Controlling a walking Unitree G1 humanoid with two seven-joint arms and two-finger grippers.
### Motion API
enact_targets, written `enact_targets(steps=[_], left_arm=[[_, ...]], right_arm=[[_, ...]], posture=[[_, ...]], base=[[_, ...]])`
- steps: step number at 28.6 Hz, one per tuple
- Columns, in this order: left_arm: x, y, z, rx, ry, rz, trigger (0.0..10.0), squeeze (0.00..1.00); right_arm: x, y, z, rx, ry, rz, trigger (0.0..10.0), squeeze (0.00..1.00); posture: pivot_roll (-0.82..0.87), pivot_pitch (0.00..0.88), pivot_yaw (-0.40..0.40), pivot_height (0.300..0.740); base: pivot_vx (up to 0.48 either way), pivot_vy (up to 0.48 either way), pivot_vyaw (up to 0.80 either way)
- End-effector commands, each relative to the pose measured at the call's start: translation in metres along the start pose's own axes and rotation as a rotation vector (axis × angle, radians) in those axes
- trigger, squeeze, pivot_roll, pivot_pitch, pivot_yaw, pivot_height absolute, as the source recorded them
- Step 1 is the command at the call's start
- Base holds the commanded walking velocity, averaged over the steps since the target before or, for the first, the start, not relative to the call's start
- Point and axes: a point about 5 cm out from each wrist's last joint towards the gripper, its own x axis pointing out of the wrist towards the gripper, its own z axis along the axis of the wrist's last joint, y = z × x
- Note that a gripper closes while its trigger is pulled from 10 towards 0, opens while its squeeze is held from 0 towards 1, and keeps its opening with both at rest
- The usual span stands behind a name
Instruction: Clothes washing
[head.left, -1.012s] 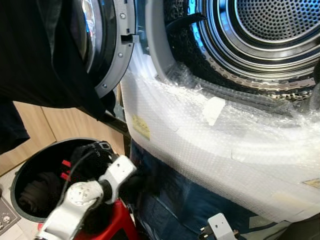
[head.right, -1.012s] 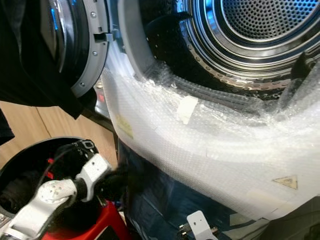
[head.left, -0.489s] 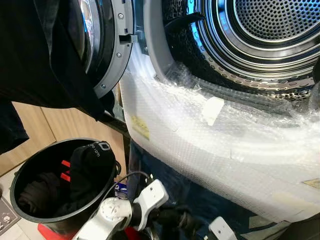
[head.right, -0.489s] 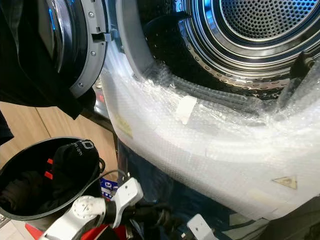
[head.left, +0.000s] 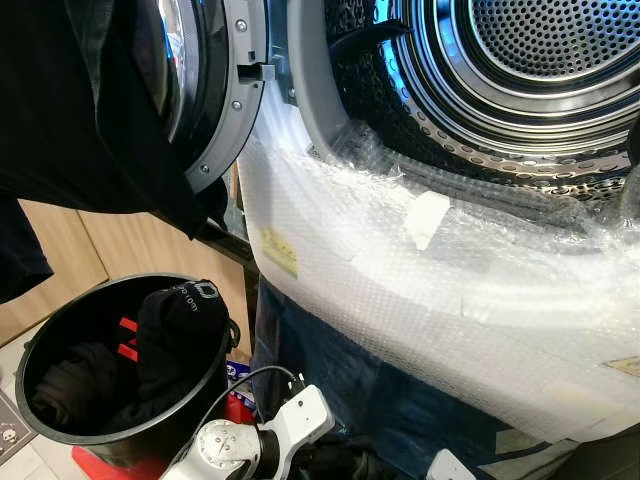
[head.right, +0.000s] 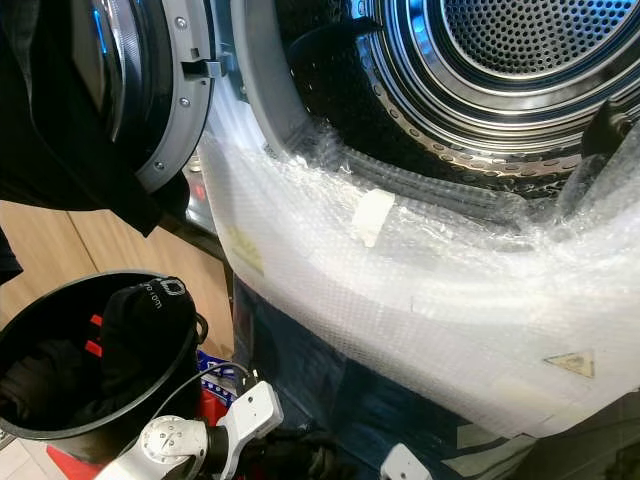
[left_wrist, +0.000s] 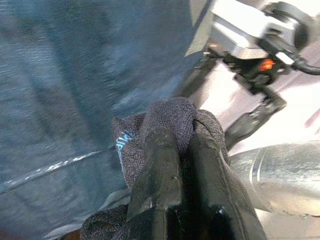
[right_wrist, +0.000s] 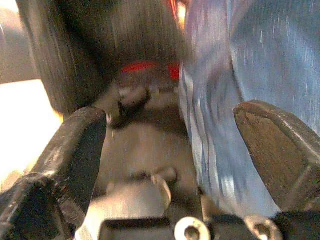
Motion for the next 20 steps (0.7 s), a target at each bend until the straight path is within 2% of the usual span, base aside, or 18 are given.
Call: enact_targets(steps=[1, 10, 15, 20], left_arm=[[0.004, -0.003, 0.006, 0.040, -0.009, -0.011, 10.0, 0.00], [0.011, -0.009, 0.009, 0.062, -0.018, -0.021, 10.0, 0.00], [0.012, -0.009, 0.008, 0.081, -0.006, -0.030, 10.0, 0.00], [0.013, -0.008, 0.006, 0.086, 0.004, -0.023, 10.0, 0.00]], right_arm=[[0.000, -0.004, 0.011, -0.005, -0.061, -0.003, 10.0, 1.00], [-0.003, 0.000, 0.010, 0.001, -0.074, 0.085, 10.0, 1.00], [-0.011, -0.001, 0.000, -0.054, 0.012, 0.124, 10.0, 1.00], [-0.014, -0.002, -0.001, -0.062, 0.025, 0.150, 10.0, 1.00]], posture=[[0.20, 0.044, -0.073, 0.740], [0.20, 0.012, -0.069, 0.740], [0.19, 0.007, -0.067, 0.740], [0.19, 0.000, -0.069, 0.740]], base=[[0.000, 0.000, 0.00], [0.000, 0.000, 0.00], [0.000, 0.000, 0.00], [0.000, 0.000, 0.00]])
